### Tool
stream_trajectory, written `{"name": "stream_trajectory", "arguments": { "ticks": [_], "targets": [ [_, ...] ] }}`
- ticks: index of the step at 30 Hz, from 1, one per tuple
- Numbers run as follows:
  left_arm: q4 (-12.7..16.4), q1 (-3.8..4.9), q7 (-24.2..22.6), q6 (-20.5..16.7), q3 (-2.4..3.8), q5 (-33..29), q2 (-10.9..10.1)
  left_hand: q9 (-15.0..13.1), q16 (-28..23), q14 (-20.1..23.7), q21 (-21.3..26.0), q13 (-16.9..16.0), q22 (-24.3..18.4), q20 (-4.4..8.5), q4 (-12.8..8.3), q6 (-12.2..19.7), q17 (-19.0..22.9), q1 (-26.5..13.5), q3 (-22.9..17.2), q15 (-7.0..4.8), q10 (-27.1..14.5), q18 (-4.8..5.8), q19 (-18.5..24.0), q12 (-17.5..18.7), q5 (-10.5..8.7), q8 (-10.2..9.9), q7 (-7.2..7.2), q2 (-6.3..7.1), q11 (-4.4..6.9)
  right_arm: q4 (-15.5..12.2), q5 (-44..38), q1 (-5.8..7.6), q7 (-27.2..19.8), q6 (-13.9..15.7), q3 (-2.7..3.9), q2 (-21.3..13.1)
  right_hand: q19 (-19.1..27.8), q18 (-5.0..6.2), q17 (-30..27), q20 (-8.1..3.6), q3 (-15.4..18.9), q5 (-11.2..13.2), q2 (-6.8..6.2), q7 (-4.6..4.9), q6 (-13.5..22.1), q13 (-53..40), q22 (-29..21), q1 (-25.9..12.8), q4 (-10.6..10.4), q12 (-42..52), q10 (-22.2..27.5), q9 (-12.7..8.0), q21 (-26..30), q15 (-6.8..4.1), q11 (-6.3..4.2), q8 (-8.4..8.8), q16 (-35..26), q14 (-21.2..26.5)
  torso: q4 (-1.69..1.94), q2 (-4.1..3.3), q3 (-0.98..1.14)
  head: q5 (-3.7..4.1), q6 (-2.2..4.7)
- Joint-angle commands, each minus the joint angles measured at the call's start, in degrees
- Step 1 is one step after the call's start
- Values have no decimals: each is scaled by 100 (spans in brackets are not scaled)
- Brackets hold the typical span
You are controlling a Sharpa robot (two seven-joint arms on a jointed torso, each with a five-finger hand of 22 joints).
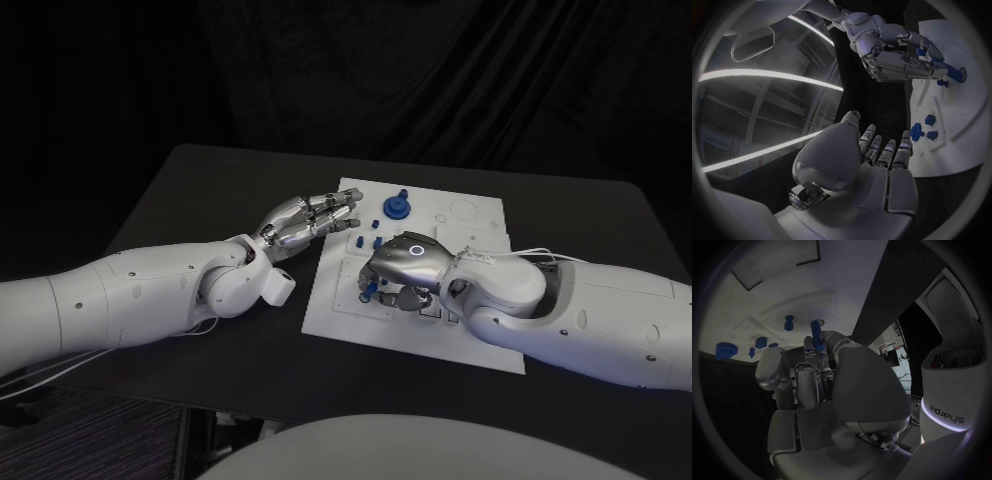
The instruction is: Assemble the parts on the task board
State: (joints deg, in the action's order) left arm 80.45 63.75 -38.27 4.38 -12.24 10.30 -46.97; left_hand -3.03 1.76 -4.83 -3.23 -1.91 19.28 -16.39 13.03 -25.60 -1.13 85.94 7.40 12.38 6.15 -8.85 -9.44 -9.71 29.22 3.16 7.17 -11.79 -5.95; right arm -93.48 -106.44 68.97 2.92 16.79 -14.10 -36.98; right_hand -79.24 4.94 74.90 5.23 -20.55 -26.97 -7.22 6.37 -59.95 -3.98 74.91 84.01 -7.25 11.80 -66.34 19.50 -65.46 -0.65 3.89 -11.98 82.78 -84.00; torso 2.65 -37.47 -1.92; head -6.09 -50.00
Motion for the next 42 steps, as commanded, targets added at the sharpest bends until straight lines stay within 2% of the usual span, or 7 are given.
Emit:
{"name": "stream_trajectory", "arguments": {
  "ticks": [1, 7, 14, 19, 30, 42],
  "targets": [
    [-2, -11, -59, 87, 5, -14, 21, -4, 14, 47, 16, -1, 8, -15, -24, -28, 6, 0, -11, 12, -14, 88, 36, -13, -34, 16, -4, -42, -15, 30, -87, -27, -8, -93, -5, 4, -9, -7, 400, 42, 10, -17, 26, 33, -75, -7, 864, 25, 28, -10, -23, 2, 2, 37, -1, -18, 16, -193, 2, -3, 0, 7, 0],
    [-8, -12, -55, 87, 5, -14, 25, -3, 16, 45, 16, 0, 6, -20, -26, -26, 5, -1, -10, 19, -19, 87, 35, -10, -46, 15, -2, -41, -17, 62, -88, -29, -19, -56, -5, 17, -11, -8, 398, 42, 11, -17, 27, 32, -76, -8, 865, 22, 27, -11, -24, 3, -2, 36, -2, -18, 15, -193, -2, -2, 0, -17, 0],
    [-21, -14, -52, 96, 5, -14, 43, -3, 17, 45, 16, 0, 3, -21, -25, -22, 5, -3, -10, 21, -21, 87, 36, -9, -47, 14, -1, -42, -18, 72, -88, -37, -34, -38, -5, 29, -6, -5, 388, 43, 13, -16, 29, 28, -80, -10, 863, 11, 23, -12, -40, 9, 6, 34, -6, -17, 7, -188, -5, -2, 1, -2, 0],
    [-33, -19, -49, 110, 5, -14, 62, -2, 16, 48, 18, 1, -5, -21, -25, -18, 5, -3, -11, 22, -24, 87, 40, -4, -49, 13, -1, -43, -18, 53, -87, -45, -44, -33, -5, 40, -8, -6, 391, 43, 14, -15, 30, 26, -82, -12, 864, 8, 23, -11, -46, 12, 1, 33, -7, -17, 9, -189, 6, -7, -2, 9, 0],
    [-38, -31, -39, 124, 5, -14, 70, -1, 17, 47, 17, 1, 0, -22, -24, -15, 5, -5, -11, 24, -25, 87, 37, -6, -54, 12, 0, -45, -19, 1, 21, -62, -58, -47, -5, 45, -9, -5, 396, 41, 17, -15, 30, 19, -88, -21, 865, -1, 31, -6, -93, 27, -7, 23, -22, -13, 11, -189, -2, -6, -3, -15, 0],
    [-51, -47, -38, 134, 5, -14, 79, 1, 17, 48, 18, 4, -7, -23, -22, 4, 5, -8, -14, 29, -38, 88, 38, 10, -67, 7, -2, -52, -20, 21, 92, -66, -31, -113, -5, 61, -3, -2, 389, 40, 15, -16, 29, 20, -80, -22, 862, 1, 36, -8, -98, 28, 5, 22, -22, -6, 6, -187, 9, -5, -3, 8, 0]
  ]
}}
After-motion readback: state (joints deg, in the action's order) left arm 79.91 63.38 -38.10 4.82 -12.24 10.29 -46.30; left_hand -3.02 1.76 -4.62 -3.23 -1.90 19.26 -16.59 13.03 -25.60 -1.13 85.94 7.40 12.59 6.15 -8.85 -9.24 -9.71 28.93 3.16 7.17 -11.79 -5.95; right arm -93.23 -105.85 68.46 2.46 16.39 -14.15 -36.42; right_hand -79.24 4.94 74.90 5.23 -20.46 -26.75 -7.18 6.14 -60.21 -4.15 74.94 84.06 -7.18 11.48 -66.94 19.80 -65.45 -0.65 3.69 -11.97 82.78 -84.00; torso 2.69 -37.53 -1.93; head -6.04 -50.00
